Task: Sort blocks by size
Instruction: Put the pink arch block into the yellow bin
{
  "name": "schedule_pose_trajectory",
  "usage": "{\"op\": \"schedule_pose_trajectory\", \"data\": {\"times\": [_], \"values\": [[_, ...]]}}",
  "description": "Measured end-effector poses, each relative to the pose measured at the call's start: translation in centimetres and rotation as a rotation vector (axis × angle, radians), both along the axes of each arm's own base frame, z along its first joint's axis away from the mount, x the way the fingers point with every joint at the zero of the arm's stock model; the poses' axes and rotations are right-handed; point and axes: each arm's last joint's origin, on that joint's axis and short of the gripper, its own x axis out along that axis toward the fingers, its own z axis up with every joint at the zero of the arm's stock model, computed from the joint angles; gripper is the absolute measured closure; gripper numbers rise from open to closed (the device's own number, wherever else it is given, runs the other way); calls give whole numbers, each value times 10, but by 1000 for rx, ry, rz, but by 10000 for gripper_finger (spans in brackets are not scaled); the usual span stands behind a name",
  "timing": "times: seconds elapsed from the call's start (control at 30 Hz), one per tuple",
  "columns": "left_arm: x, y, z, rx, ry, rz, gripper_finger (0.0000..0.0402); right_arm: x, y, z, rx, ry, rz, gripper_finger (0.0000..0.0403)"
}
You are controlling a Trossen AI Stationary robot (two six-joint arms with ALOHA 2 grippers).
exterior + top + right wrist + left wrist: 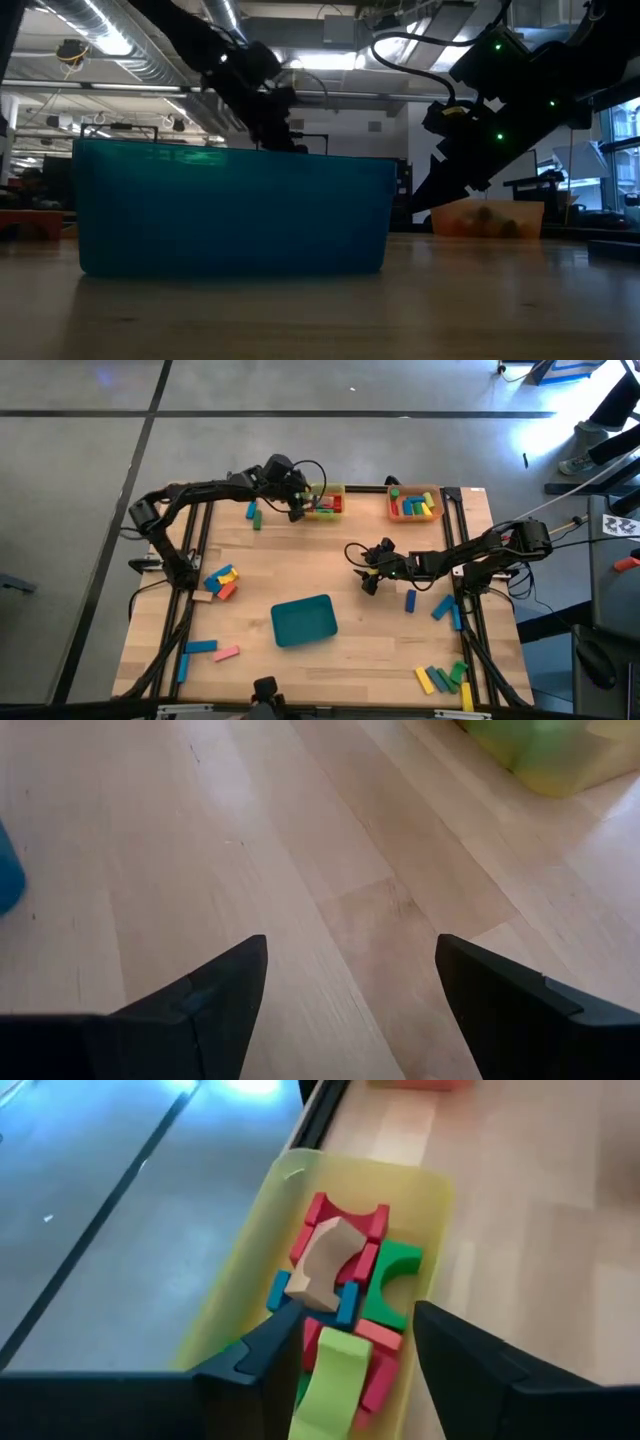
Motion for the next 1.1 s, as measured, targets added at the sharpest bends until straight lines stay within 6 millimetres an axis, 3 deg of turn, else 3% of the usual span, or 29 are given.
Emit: {"op": "schedule_pose_trajectory", "data": {"times": [0.17,0.33,0.73,1.1], "values": [[-15,-17,28,5,-4,-15,231,0,0,0,0,0,0,111],[-26,-42,41,-29,65,-71,240,0,0,0,0,0,0,111],[-47,-109,32,-216,228,-132,258,0,2,-1,67,-4,15,111],[-66,-158,40,-260,368,-89,259,0,1,0,62,-11,8,111]]}}
